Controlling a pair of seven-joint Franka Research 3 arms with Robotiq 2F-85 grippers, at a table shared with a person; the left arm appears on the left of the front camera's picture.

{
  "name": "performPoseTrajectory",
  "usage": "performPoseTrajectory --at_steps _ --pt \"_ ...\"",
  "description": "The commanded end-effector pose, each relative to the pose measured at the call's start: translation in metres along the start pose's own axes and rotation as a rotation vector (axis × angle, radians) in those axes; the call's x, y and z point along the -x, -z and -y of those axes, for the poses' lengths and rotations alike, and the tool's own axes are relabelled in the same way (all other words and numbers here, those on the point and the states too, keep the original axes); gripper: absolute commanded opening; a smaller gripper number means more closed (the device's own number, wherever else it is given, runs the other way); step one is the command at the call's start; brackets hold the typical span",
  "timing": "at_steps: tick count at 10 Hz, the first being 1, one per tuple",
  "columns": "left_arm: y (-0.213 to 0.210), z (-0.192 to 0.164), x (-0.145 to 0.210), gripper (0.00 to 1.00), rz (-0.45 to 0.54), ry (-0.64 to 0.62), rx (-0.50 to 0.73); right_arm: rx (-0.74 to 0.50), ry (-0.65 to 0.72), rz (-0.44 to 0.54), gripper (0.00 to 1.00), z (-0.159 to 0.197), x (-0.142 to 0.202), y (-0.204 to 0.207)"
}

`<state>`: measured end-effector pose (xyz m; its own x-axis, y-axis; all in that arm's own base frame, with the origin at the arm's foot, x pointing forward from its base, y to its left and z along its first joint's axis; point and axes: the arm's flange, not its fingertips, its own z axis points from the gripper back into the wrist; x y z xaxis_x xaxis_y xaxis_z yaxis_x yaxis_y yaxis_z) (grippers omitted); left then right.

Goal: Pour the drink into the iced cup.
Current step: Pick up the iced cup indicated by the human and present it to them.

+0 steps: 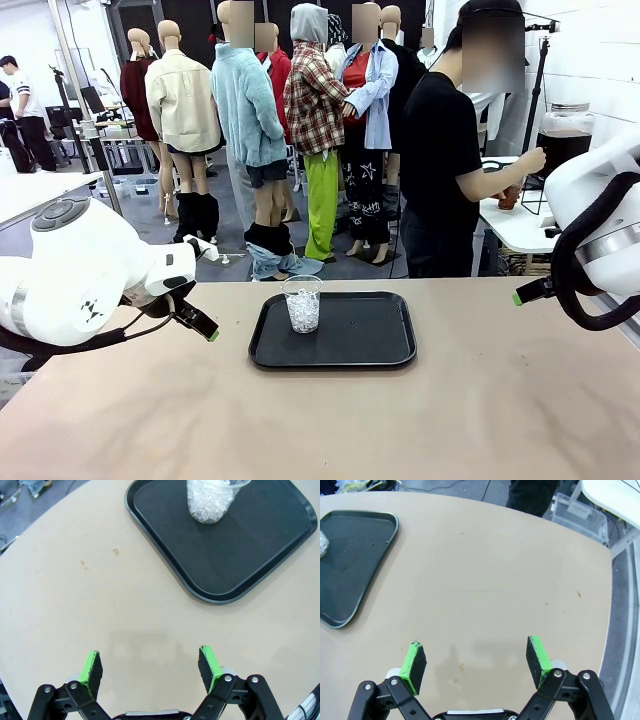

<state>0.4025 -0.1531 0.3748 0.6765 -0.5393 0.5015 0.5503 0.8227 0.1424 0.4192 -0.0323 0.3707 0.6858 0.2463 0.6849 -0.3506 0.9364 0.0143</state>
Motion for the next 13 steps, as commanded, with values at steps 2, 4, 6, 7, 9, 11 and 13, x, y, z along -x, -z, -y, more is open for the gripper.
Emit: performPoseTrajectory --at_steps 2,4,6,7,9,11,13 --pt "-0.0007 -0.0016 0.0006 1.00 0.002 -0.004 0.000 -0.001 0.001 0.014 1.00 0.0007 0.0036 0.0001" --pt "-0.0007 -0.0016 0.0006 1.00 0.002 -0.004 0.000 -0.001 0.001 0.014 1.00 0.0007 0.0036 0.0001" --pt "-0.0007 -0.0016 0.0006 1.00 0.002 -0.004 0.000 -0.001 0.001 0.014 1.00 0.0007 0.0036 0.0001" --pt "-0.0007 -0.0016 0.0006 1.00 0.002 -0.004 0.000 -0.001 0.001 0.014 1.00 0.0007 0.0036 0.0001" --pt "-0.0007 -0.0016 0.0006 1.00 0.002 -0.004 0.000 -0.001 0.001 0.014 1.00 0.0007 0.0036 0.0001" --pt "-0.0007 -0.0016 0.0006 1.00 0.002 -0.004 0.000 -0.001 0.001 0.014 1.00 0.0007 0.0036 0.0001" --pt "-0.0007 -0.0016 0.0006 1.00 0.002 -0.004 0.000 -0.001 0.001 0.014 1.00 0.0007 0.0036 0.0001"
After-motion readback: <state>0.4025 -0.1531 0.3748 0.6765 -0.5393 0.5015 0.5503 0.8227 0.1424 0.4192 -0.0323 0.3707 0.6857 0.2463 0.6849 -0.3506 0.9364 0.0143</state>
